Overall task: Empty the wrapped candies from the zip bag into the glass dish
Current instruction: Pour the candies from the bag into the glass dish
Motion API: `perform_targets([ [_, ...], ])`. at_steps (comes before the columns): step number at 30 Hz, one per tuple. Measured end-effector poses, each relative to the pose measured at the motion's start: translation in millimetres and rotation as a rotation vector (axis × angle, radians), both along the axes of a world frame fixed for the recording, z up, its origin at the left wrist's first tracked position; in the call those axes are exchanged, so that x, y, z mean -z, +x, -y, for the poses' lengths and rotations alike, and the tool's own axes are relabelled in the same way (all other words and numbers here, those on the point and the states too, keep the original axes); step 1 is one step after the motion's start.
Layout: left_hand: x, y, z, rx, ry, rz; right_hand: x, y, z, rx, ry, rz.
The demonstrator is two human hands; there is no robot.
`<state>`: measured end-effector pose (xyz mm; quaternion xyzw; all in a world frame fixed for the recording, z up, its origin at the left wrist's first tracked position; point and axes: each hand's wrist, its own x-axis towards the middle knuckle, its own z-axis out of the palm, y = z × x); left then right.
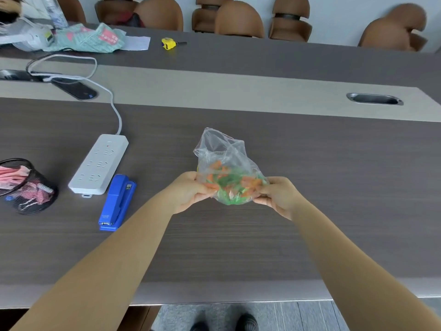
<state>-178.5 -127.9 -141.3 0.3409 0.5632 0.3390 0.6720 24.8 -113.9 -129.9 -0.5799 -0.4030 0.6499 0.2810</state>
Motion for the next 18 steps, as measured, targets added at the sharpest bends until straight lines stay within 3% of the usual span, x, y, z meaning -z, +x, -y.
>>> perform_targets([
  [4,1,-1,-4,-0.071,0.0,-0.096,-4,-1,-4,0.089,0.016,0.11],
  [12,-1,-4,-8,-0.147,0.0,-0.427,-8,-2,-14,0.04,0.121,0.434],
  [15,-6,-6,-13,-0.159,0.047,-0.4,-9,-1,-17,0.066,0.174,0.447],
  [18,-16,-4,-14,-0.193,0.104,-0.272,-14,-2,-20,0.072,0.185,0.299],
])
